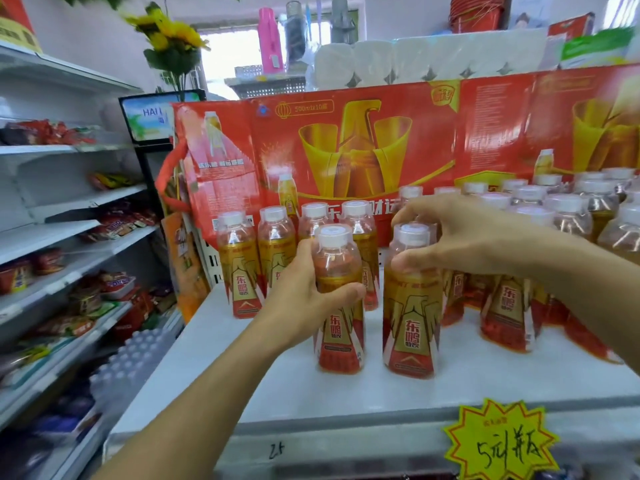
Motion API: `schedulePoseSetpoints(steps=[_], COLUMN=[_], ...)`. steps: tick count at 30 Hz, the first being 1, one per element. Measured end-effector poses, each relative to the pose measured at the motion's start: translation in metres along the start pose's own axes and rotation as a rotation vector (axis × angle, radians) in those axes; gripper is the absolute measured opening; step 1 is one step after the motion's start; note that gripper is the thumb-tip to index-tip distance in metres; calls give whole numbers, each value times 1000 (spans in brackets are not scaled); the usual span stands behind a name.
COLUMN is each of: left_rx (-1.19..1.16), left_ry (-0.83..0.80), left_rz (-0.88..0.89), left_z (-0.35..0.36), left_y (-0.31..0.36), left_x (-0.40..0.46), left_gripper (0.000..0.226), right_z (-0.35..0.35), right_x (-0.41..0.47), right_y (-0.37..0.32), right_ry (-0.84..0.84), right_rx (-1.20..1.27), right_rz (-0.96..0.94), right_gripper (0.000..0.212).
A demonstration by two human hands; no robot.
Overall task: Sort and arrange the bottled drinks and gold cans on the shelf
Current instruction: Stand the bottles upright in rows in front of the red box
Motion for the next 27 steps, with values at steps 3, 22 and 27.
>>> schedulePoseSetpoints(steps=[3,22,27], left_rx=[-1,55,56], left_ry=[75,0,65], left_rz=[-25,-190,-181], left_z=[-26,-42,-52], left_y=[-15,-86,-97], left_x=[-5,-33,-32], left_gripper=[67,85,79], right_z=[17,130,149], right_x=[11,-38,-24], right_y=[-16,-7,-24], right_ry=[-5,-101,-88], right_rx=[49,425,462], right_rz=[-32,227,199], right_gripper=[62,66,51])
Point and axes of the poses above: each hand's wrist, its own x-axis towards the middle knuckle, its own z-axis out of the palm, y = z × x, the point moved 5 cm from there along x, towards the middle knuckle, and after that the axes turned 7 degrees about y, right-handed, at the moved point
